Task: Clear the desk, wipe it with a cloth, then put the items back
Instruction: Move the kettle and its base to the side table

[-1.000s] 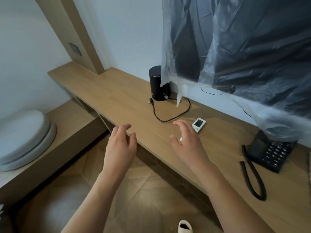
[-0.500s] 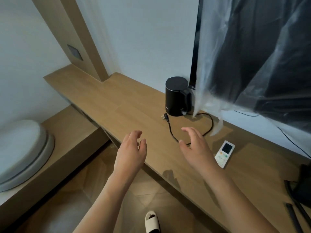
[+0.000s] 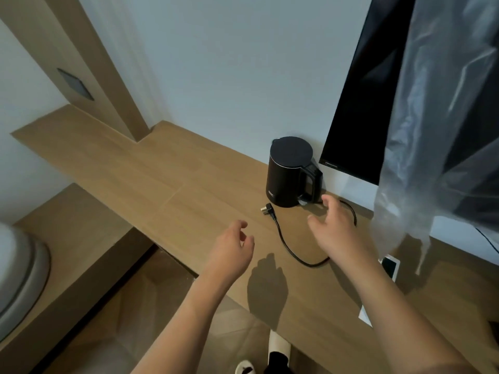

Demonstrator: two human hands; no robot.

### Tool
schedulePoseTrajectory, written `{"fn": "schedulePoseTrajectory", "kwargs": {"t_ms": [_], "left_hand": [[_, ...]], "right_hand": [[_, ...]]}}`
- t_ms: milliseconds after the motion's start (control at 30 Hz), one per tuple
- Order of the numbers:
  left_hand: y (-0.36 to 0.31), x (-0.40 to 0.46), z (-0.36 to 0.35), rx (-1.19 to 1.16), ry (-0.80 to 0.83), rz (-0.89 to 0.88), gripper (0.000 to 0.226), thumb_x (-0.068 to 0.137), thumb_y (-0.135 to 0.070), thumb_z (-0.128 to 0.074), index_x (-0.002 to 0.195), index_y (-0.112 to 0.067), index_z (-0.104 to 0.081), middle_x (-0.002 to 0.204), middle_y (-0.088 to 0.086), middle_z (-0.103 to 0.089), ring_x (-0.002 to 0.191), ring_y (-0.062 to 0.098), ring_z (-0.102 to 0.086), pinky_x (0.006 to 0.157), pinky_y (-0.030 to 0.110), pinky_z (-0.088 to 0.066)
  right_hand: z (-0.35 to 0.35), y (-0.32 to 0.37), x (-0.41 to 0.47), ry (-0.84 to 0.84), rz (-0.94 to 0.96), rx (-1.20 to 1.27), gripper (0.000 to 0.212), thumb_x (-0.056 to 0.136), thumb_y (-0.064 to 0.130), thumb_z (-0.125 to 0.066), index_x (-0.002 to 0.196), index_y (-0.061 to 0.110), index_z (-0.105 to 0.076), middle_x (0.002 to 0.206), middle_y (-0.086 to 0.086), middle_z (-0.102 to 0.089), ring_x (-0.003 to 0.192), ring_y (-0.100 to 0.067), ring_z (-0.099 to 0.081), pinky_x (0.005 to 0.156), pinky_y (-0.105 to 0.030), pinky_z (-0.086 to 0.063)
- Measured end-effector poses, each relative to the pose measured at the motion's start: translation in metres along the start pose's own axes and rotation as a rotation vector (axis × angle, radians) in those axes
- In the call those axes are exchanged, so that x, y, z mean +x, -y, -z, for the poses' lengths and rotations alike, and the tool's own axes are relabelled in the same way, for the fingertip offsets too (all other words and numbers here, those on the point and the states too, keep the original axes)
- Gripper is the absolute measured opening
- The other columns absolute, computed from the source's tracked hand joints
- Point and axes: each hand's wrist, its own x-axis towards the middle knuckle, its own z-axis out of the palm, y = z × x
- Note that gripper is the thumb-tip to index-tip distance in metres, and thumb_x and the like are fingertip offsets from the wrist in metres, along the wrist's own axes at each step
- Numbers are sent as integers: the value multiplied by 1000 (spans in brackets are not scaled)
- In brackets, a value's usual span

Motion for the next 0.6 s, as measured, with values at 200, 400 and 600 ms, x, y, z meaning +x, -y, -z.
{"fn": "schedulePoseTrajectory", "kwargs": {"t_ms": [200,400,600], "left_hand": [[11,41,21,37,36,85,44,104,-33,-47,146,-21,-42,119,-1,-62,94,12,-56,80,26,-44],[13,93,5,-3,102,113,48,103,-31,-51,148,-19,-41,108,-5,-58,92,13,-58,79,26,-42],[7,156,-54,-39,231,138,55,101,-29,-54,151,-15,-35,120,5,-61,116,26,-61,91,31,-48]], "right_hand": [[-12,-2,68,-32,-111,18,69,95,31,-58,153,19,-22,146,-11,-45,118,-31,-56,82,-42,-52],[-29,0,106,-84,-158,98,71,98,24,-58,156,18,-17,158,-7,-31,131,-30,-48,80,-33,-42],[-45,-7,124,-191,-95,163,59,93,37,-57,146,27,-32,137,3,-50,98,-15,-57,65,-26,-45]]}}
